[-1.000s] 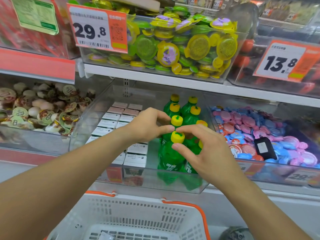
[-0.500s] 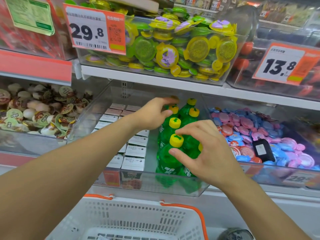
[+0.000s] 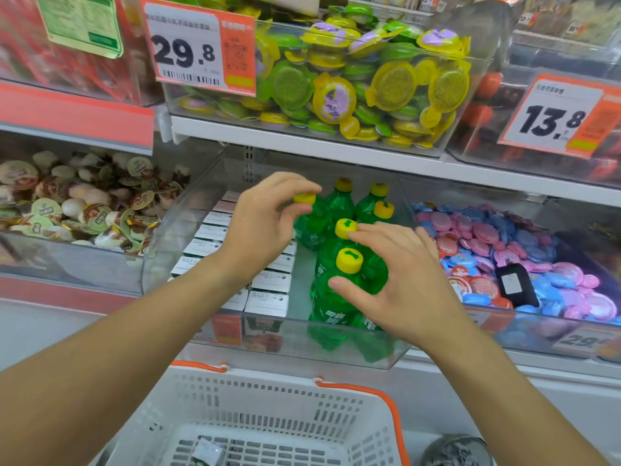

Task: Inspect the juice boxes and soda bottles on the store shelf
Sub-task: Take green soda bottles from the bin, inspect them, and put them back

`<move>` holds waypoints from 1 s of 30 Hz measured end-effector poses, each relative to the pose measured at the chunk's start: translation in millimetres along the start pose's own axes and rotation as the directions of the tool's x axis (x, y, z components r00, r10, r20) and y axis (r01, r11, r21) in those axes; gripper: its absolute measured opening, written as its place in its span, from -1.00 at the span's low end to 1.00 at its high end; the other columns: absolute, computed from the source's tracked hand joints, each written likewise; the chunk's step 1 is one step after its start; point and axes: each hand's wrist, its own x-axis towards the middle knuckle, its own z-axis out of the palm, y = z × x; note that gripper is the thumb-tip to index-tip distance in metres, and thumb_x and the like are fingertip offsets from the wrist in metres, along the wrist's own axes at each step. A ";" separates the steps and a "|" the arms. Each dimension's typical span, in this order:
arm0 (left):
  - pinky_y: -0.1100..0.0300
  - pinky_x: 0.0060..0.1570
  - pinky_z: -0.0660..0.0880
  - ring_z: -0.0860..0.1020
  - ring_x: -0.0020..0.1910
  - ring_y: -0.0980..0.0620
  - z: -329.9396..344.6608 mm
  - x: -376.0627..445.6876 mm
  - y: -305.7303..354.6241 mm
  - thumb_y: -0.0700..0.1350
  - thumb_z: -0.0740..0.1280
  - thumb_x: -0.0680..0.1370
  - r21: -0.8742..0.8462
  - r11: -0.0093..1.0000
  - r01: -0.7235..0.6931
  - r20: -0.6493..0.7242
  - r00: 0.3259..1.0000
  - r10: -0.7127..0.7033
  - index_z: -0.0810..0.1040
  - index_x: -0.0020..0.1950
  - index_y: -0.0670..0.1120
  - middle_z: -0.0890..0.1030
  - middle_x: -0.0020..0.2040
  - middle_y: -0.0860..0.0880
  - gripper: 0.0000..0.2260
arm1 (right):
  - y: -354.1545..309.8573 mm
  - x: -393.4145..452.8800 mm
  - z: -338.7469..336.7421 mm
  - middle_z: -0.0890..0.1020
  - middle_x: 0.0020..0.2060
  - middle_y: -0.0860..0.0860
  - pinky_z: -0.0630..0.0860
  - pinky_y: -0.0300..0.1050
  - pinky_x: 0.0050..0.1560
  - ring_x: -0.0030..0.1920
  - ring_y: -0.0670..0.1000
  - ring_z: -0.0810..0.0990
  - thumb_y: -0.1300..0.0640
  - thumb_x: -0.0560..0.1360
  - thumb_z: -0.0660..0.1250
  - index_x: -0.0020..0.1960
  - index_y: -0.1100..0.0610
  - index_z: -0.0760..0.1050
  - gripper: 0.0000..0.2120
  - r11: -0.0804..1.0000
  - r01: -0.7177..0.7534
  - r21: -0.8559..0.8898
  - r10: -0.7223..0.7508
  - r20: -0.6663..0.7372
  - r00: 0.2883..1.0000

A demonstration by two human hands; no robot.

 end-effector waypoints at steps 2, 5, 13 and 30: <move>0.18 0.08 0.58 0.61 0.10 -0.01 -11.4 -4.0 12.7 -0.46 0.35 0.50 -0.020 0.997 -0.074 -0.091 0.993 0.072 0.65 0.12 -0.25 0.63 0.08 -0.15 -0.75 | -2.4 -1.6 -0.9 0.55 0.27 -0.18 0.05 0.39 0.50 0.42 -0.03 0.39 -0.43 0.33 0.26 0.33 -0.13 0.50 -0.34 1.000 -0.009 -0.001 0.009 -0.019 1.000; 0.19 0.06 0.57 0.60 0.10 -0.03 -31.4 -2.7 33.8 -0.52 0.30 0.50 -0.132 0.991 -0.032 -0.226 0.974 0.002 0.61 0.14 -0.27 0.61 0.07 -0.20 -0.71 | -9.7 -2.3 -5.1 0.55 0.27 -0.11 0.03 0.40 0.50 0.41 0.01 0.41 -0.35 0.33 0.36 0.28 -0.05 0.54 -0.38 0.998 0.049 0.048 -0.042 -0.133 0.990; 0.02 0.12 0.60 0.66 0.03 0.01 -105.3 -24.0 79.4 -0.32 0.37 0.55 -0.437 0.875 0.208 -0.318 0.875 -0.366 0.59 0.15 -0.13 0.69 0.03 -0.04 -0.79 | -66.9 -21.5 -28.6 0.48 0.30 0.16 0.36 -0.03 0.42 0.38 0.07 0.43 0.08 0.42 0.51 0.34 0.25 0.46 -0.44 0.930 0.259 0.260 -0.130 -0.426 0.895; 0.13 -0.18 0.62 0.69 -0.13 -0.15 -94.8 -129.0 104.6 -0.18 0.49 0.39 -0.642 0.124 0.756 0.348 0.432 -0.832 0.69 0.09 -0.14 0.71 -0.07 -0.24 -0.72 | -119.8 -75.6 0.9 0.51 -0.16 -0.64 0.35 -0.63 -0.20 -0.12 -0.61 0.46 -0.34 0.28 0.30 0.02 -0.36 0.48 -0.68 0.451 -0.639 0.624 0.117 0.668 0.735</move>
